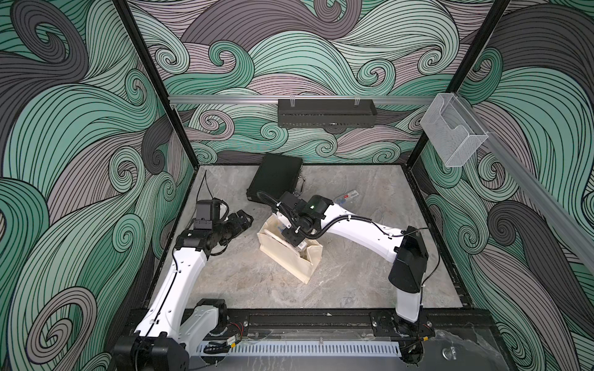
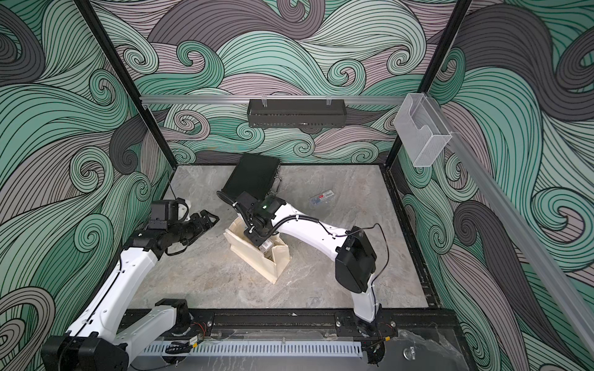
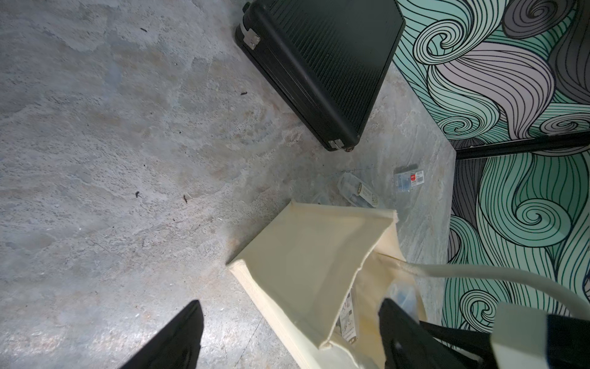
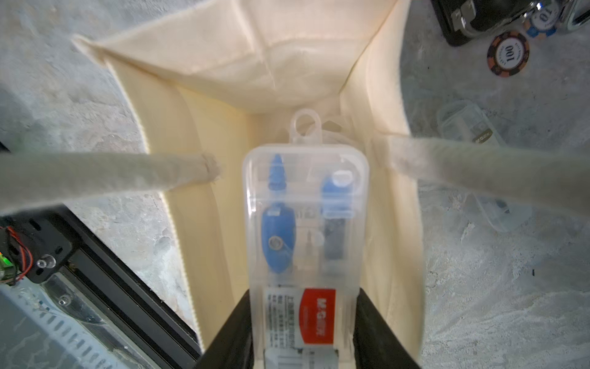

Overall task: Put the compass set into the canvas bag
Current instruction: Place the compass set in the canvas bag.

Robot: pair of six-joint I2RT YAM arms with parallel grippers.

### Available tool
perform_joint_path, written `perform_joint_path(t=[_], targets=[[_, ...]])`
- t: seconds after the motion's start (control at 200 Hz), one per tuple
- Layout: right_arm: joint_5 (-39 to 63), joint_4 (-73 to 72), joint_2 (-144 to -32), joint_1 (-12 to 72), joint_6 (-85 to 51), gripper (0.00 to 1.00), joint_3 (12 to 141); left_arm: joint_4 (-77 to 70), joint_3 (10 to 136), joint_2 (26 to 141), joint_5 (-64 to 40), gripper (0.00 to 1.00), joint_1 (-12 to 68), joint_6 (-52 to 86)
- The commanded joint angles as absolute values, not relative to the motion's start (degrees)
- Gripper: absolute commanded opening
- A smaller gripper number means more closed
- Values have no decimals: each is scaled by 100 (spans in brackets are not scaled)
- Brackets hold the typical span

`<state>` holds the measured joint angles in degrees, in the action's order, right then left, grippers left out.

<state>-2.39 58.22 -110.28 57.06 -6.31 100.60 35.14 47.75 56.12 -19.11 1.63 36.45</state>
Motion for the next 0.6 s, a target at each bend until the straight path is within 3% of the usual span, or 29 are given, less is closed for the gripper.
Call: perform_joint_path(t=[0.0, 0.345, 0.59], targets=[[-453, 6068, -11077, 5739, -647, 46, 9820, 3520, 4773, 5563, -1898, 87, 123, 3628], [-676, 6069, -11539, 5734, -703, 49, 9935, 3542, 4765, 5572, -1864, 87, 127, 3597], [-685, 6100, -11020, 5757, -571, 66, 10144, 3492, 4798, 5682, -1896, 87, 124, 3603]])
